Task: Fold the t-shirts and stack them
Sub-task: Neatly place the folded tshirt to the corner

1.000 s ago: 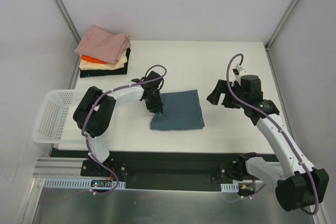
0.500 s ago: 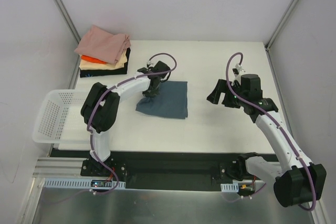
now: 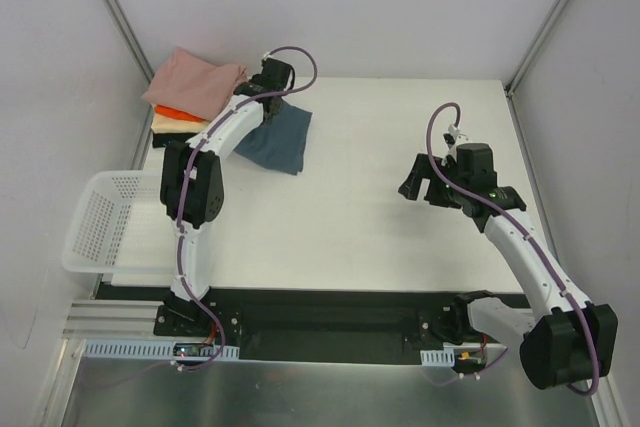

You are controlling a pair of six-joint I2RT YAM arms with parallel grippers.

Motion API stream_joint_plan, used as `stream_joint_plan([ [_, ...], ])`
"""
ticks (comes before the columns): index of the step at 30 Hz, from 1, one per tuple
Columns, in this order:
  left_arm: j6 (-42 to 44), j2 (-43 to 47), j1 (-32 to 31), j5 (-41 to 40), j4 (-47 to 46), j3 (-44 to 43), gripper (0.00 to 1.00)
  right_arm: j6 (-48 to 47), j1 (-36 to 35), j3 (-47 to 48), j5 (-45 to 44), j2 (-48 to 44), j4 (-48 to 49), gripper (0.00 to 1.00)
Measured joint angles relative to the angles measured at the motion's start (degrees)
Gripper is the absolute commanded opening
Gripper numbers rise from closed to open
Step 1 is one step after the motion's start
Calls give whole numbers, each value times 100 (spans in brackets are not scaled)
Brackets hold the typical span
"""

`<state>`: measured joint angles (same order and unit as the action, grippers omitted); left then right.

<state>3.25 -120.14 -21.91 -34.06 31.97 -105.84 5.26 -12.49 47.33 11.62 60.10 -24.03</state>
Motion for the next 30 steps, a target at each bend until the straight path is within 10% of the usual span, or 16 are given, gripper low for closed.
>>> stream_joint_plan([
  [11,2229,-739,739,-116,-798,-1679,0,-103,15,0,-323,407,-17,96],
  [30,3274,-570,822,-66,-1493,-1893,0,-105,26,0,-697,999,-26,96],
])
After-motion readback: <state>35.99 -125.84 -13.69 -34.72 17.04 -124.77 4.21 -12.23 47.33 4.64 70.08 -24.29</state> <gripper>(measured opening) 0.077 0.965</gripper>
